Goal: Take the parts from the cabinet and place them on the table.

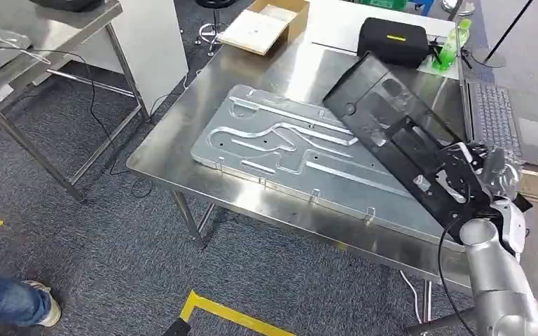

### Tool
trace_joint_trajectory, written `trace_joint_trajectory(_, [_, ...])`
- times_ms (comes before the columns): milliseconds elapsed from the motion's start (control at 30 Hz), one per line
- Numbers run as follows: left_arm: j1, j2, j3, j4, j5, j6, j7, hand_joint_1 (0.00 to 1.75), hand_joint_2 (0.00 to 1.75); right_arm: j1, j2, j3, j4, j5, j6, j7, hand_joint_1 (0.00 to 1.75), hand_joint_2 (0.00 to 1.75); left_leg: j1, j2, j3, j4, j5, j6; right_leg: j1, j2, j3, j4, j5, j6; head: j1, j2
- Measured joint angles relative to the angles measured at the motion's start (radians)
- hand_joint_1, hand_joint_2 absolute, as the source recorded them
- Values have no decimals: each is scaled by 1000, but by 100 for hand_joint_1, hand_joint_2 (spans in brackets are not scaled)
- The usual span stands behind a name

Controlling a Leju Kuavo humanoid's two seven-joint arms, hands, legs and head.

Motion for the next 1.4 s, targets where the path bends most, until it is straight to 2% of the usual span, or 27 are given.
trace_joint_trajectory(67, [0,1,0,0,-1,1,-2,0,175,3,-1,-5,4,18,-22,1,0,175,0,-2,-41,90,-64,-7,-2,2,2,-9,5,-6,0,0])
trace_joint_trajectory(133, [3,2,0,0,-2,2,-5,0,175,24,0,-8,6,53,-61,6,0,175,5,-2,-119,253,-133,-16,-3,4,-4,-5,5,-6,0,0])
trace_joint_trajectory(167, [6,2,0,0,0,2,-9,0,175,37,0,-16,6,68,-82,8,0,175,8,-1,-139,290,-134,-20,-5,5,-6,-3,5,-6,-1,0])
trace_joint_trajectory(200, [10,2,0,0,1,2,-12,0,0,48,0,-24,6,78,-93,8,0,175,10,-1,-133,273,-111,-25,-8,6,-8,1,3,-3,0,0])
trace_joint_trajectory(233, [12,3,0,0,1,2,-15,0,0,57,-1,-31,6,85,-102,8,0,175,14,-1,-107,215,-70,-29,-12,9,-10,8,-1,2,-1,0])
trace_joint_trajectory(300, [14,5,0,0,2,2,-19,0,0,65,-1,-44,6,94,-113,9,0,175,21,-2,-19,34,21,-34,-20,15,-17,31,-13,15,-1,0])
trace_joint_trajectory(333, [13,5,0,0,2,2,-21,0,0,68,-2,-53,6,98,-120,9,0,175,17,-9,-6,13,-7,-34,-17,18,-24,40,-18,23,-1,0])
trace_joint_trajectory(367, [12,5,0,0,2,2,-22,0,0,70,-5,-58,8,102,-122,9,0,175,14,-10,-11,9,1,-20,-14,20,-33,52,-20,29,0,0])
trace_joint_trajectory(467, [16,5,0,0,2,6,-21,0,0,83,-13,-72,9,104,-122,9,0,175,7,-7,-16,11,6,-1,-20,23,-34,45,-12,45,-1,0])
trace_joint_trajectory(500, [15,5,0,0,2,7,-21,0,0,87,-17,-76,10,104,-122,9,0,175,12,-5,-13,2,14,10,-23,23,-38,49,-18,49,0,0])
trace_joint_trajectory(533, [14,5,0,0,2,8,-21,0,0,89,-20,-79,10,104,-122,9,0,175,12,-4,-13,-1,16,15,-24,20,-47,74,-41,51,0,0])
trace_joint_trajectory(633, [15,5,0,0,2,8,-21,0,0,92,-24,-85,13,104,-122,9,0,175,7,-2,-18,-1,19,21,-25,17,-146,294,-151,57,0,0])
trace_joint_trajectory(667, [15,6,0,0,2,8,-21,0,0,98,-24,-88,16,104,-121,9,0,175,5,-2,-20,-1,19,21,-25,17,-170,345,-162,57,0,0])
trace_joint_trajectory(700, [16,6,0,0,2,8,-21,0,0,103,-24,-89,19,101,-120,9,0,175,4,-2,-20,-1,19,21,-25,17,-171,348,-150,56,-1,0])
trace_joint_trajectory(733, [16,6,0,0,2,8,-21,0,0,104,-24,-92,21,84,-107,9,0,175,3,-2,-19,-1,19,21,-25,17,-149,303,-117,54,0,0])
trace_joint_trajectory(800, [15,6,0,0,4,13,-21,0,0,99,-24,-103,21,-9,-24,-10,0,175,3,-2,-15,-1,18,19,-25,16,-74,160,-44,48,0,0])
trace_joint_trajectory(833, [15,6,0,0,5,16,-21,0,0,93,-24,-114,21,-90,43,-29,0,175,3,-1,-14,-1,17,17,-24,12,-30,64,-28,45,0,0])
trace_joint_trajectory(867, [14,6,0,0,8,19,-22,0,0,89,-23,-125,23,-143,72,-44,0,175,-5,-2,-20,4,17,10,-15,11,-22,48,-34,44,0,0])
trace_joint_trajectory(933, [15,6,1,0,9,19,-23,0,0,92,-20,-143,23,-199,68,-97,0,175,-2,-3,-23,0,21,3,-13,11,-26,52,-32,40,-1,0])
trace_joint_trajectory(1067, [16,6,1,0,9,20,-23,0,0,94,-19,-148,21,-208,61,-114,0,175,-1,-3,-22,0,22,2,-12,12,-27,52,-32,39,-1,0])
trace_joint_trajectory(1133, [19,6,1,0,8,19,-24,0,0,100,-10,-165,7,-235,32,-182,0,175,0,-3,-21,-5,23,-4,-10,12,-28,52,-32,32,-1,0])
trace_joint_trajectory(1167, [16,6,1,0,-3,19,-23,0,0,126,50,-193,-99,-276,18,-310,0,0,2,-4,-77,127,-68,-21,-14,12,-23,41,-23,2,-1,0])
trace_joint_trajectory(1233, [18,6,1,0,-3,19,-22,0,0,160,81,-171,-172,-270,54,-314,0,0,2,-4,-150,283,-130,-23,-7,12,-24,41,-24,-4,-1,0])
trace_joint_trajectory(1267, [19,6,1,0,-4,18,-22,0,0,172,99,-144,-219,-258,62,-317,0,0,2,-4,-164,311,-130,-23,-4,12,-24,42,-24,-5,-2,0])
trace_joint_trajectory(1300, [19,6,1,0,-6,17,-22,0,0,182,115,-117,-260,-237,63,-317,0,0,1,-4,-155,291,-108,-21,-3,14,-24,44,-24,-5,-1,0])
trace_joint_trajectory(1333, [18,6,1,0,-8,17,-22,0,0,187,126,-93,-292,-214,60,-317,0,0,1,-4,-125,231,-69,-17,-1,16,-24,45,-24,-5,-2,0])
trace_joint_trajectory(1400, [14,6,1,0,-10,16,-22,0,0,189,148,-31,-358,-139,42,-311,0,0,-3,-4,-39,67,9,-5,0,18,-23,48,-25,-6,-2,0])
